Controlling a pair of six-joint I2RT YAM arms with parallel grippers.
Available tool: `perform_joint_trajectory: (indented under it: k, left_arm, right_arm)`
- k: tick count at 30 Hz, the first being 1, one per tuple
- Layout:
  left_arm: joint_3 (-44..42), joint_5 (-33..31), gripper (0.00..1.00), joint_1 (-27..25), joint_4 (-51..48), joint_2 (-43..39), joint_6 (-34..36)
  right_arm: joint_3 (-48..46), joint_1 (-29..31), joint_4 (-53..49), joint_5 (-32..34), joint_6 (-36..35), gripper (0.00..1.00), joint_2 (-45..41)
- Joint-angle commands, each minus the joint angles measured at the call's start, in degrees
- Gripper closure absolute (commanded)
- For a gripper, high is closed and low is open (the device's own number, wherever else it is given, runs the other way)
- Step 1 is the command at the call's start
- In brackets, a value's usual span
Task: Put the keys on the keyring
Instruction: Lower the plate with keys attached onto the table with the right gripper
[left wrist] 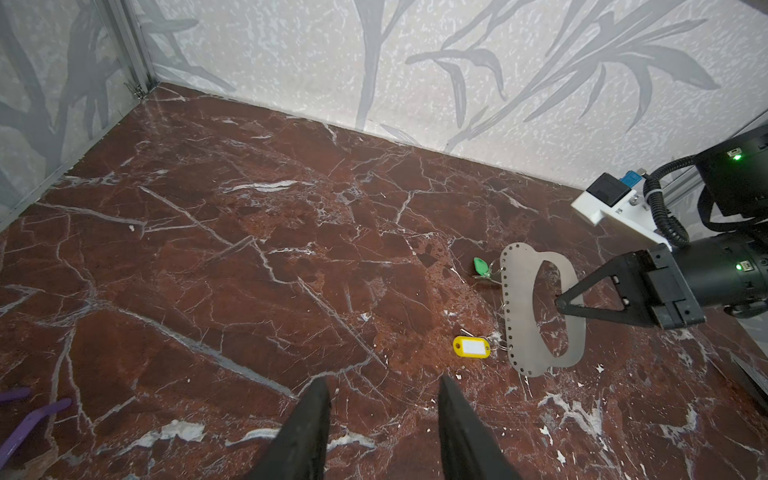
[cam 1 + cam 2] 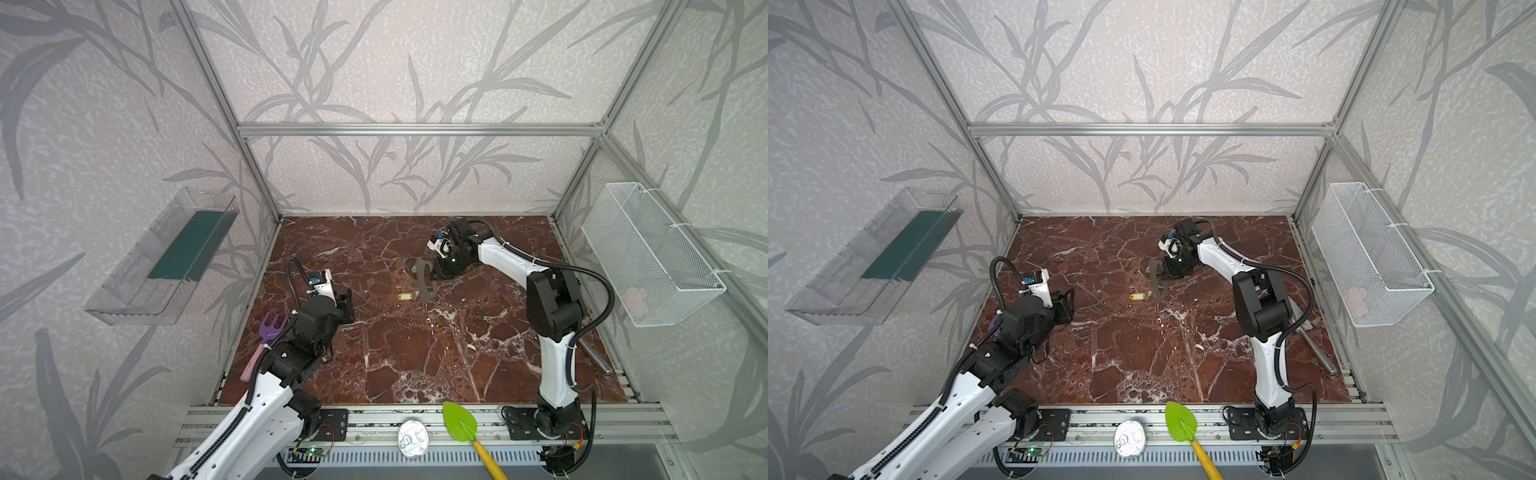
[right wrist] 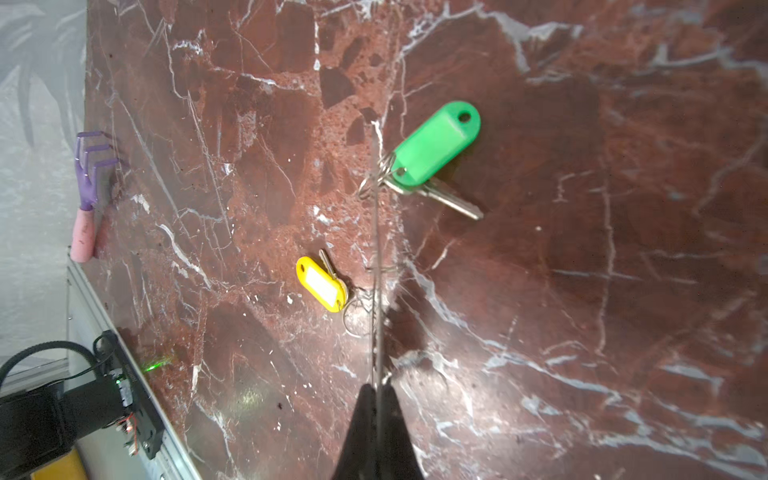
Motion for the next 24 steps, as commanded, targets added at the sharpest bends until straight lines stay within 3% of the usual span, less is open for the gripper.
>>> perform_joint_trajectory:
  k: [1, 12, 21, 23, 24]
  left_arm:
    - [0.4, 0.0, 0.56, 0.2, -0.1, 0.8, -1.6]
    - [0.5, 1.2, 0.56, 0.2, 1.0, 1.9, -1.4]
    - [0.5, 1.9, 0.55, 0.2, 1.7, 2.8, -1.1]
    - [0.6, 1.9, 0.55, 0.2, 1.7, 3.0, -0.9]
    - [0.6, 1.9, 0.55, 0.2, 1.6, 3.1, -0.9]
  right_arm:
    - [-2.3, -2.7, -4.4, 1.0, -4.8, 1.00, 0.2]
    - [-11.3, -11.6, -3.9, 5.4, -6.2, 1.00, -4.9]
    - [-17.7, -18.1, -5.6, 15.9, -3.9, 1.00, -10.2]
    - [-19.2, -19.5, -5.1, 17.5, -3.1, 0.87, -11.6]
    - [-19.7, -20.0, -5.1, 18.6, -2.8, 0.74, -12.3]
